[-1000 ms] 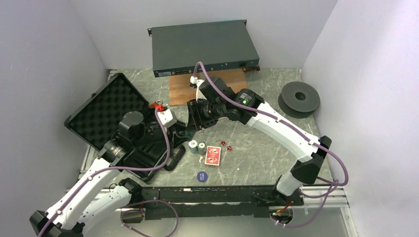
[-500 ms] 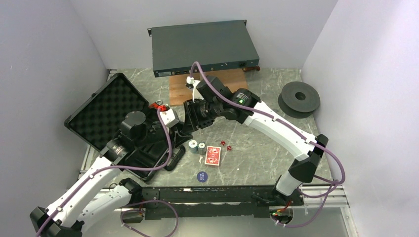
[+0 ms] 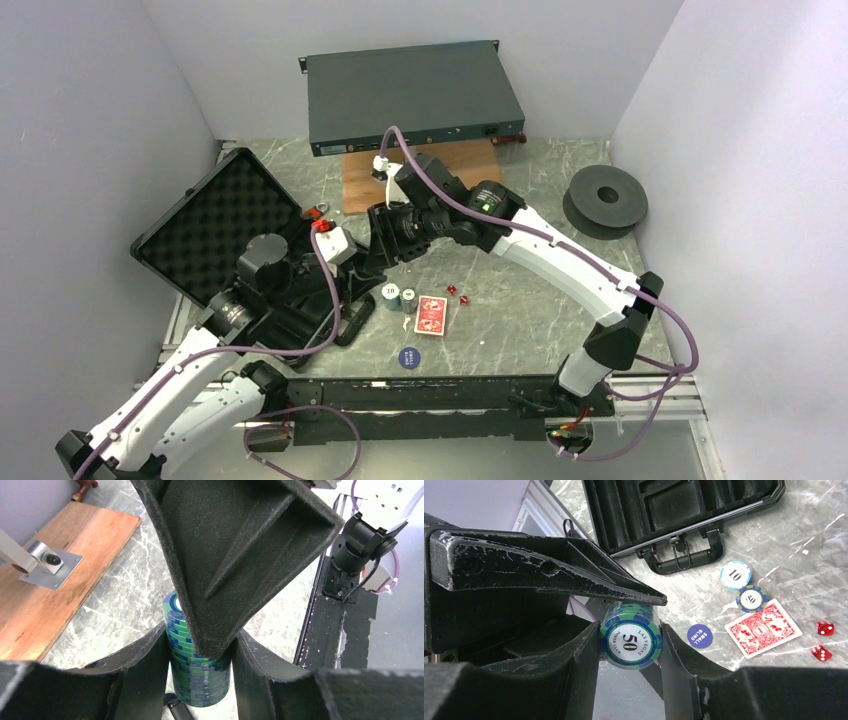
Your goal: Pack up texas hold em set
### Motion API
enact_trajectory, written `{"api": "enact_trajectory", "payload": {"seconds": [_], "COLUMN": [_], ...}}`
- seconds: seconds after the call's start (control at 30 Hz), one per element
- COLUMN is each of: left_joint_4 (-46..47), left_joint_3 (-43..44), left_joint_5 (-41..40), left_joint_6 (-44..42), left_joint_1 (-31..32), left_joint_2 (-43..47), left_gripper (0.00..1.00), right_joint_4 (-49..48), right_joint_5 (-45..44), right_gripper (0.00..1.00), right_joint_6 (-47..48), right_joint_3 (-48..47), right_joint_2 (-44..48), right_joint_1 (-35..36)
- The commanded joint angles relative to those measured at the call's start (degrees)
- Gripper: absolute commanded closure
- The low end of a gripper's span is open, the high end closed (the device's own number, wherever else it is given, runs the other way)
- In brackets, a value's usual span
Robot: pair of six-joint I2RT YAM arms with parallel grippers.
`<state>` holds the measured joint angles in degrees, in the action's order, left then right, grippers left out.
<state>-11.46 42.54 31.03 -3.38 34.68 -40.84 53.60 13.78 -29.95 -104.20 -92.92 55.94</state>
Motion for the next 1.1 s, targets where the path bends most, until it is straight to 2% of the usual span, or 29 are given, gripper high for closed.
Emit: {"api": "enact_trajectory", "payload": {"seconds": [0.0,0.13,0.27,0.4,0.53,0.7,0.83,1.07], "left_joint_4": [0.1,-0.2,-0.7,-0.6,-1.1,-2.8,-3.8,-6.0], "left_joint_3": [-0.6,-0.5,-0.5,-0.7,-0.3,2.4,4.1,5.8], "left_joint_5": [-2.1,-2.9,-3.1,-3.4,-4.8,-9.4,-17.0,-27.7], "left_joint_6": [-0.4,-0.2,-0.6,-0.5,0.6,5.5,11.7,22.4], "left_joint_1": [0.4,0.4,0.4,0.4,0.4,0.4,0.4,0.3], "left_joint_2": [1.1,1.4,1.5,1.8,0.9,-2.0,-4.1,-5.5], "left_gripper": [1.0,1.0,1.0,1.0,1.0,1.0,1.0,1.0], "right_joint_4": [-7.9,-8.3,-8.9,-9.1,-10.8,-16.2,-22.9,-31.6], "right_joint_5": [-1.7,-3.8,-5.3,-7.3,-14.3,-28.6,-33.8,-36.3], "right_gripper": [0.57,0.43,0.37,0.26,0.14,0.01,0.0,0.0], "right_joint_6": [-0.8,-0.7,-0.6,-0.1,1.2,3.1,5.8,9.0], "right_joint_3": [-3.6,-3.5,-3.4,-3.7,-1.0,7.7,14.2,21.8], "right_joint_2": [4.0,4.7,5.4,6.6,9.7,15.8,20.1,23.6], "right_joint_1": [-0.1,-0.3,-0.5,-0.9,-0.9,-1.1,-1.7,-2.4]}}
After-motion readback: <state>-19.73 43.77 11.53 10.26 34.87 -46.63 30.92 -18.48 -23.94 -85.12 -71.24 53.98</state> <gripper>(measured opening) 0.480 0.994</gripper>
